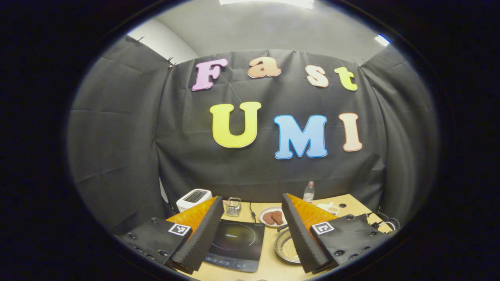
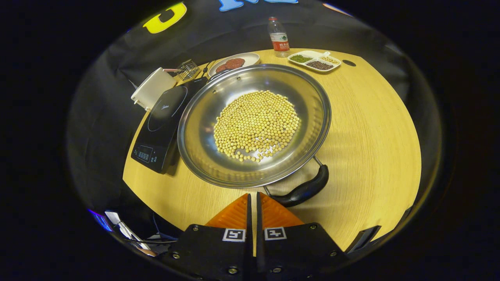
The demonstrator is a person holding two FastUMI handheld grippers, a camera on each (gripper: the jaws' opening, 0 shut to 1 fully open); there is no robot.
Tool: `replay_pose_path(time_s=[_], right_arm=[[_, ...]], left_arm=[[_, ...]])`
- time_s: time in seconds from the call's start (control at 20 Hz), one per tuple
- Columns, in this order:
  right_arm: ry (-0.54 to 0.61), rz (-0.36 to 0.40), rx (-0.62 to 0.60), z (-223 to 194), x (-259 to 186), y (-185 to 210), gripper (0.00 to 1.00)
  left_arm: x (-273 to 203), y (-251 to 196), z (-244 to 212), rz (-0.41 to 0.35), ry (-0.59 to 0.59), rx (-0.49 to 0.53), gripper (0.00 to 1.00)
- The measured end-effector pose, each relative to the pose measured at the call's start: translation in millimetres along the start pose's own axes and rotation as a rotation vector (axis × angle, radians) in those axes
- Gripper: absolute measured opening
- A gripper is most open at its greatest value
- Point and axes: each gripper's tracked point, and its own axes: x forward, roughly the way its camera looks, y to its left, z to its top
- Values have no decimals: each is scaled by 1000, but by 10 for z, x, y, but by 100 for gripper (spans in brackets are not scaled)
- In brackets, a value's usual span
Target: First push the handle of the pot to place it horizontally, then grasp the pot with both hands and set it on the induction cooktop.
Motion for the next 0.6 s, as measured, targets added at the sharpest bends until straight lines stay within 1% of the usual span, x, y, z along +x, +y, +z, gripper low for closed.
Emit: replay_pose_path(time_s=[0.1,0.2,0.4,0.6], right_arm=[[-3,-24,-7,1,0,-83,3],[-14,-46,-8,24,-27,-165,1],[-50,-135,-43,123,-83,-426,1],[-73,-195,-59,220,-131,-649,1]], left_arm=[[28,-37,-17,-9,6,-3,96],[47,-72,-29,-19,7,0,96],[105,-143,-83,-35,15,-2,96],[157,-188,-144,-48,31,-8,95]])
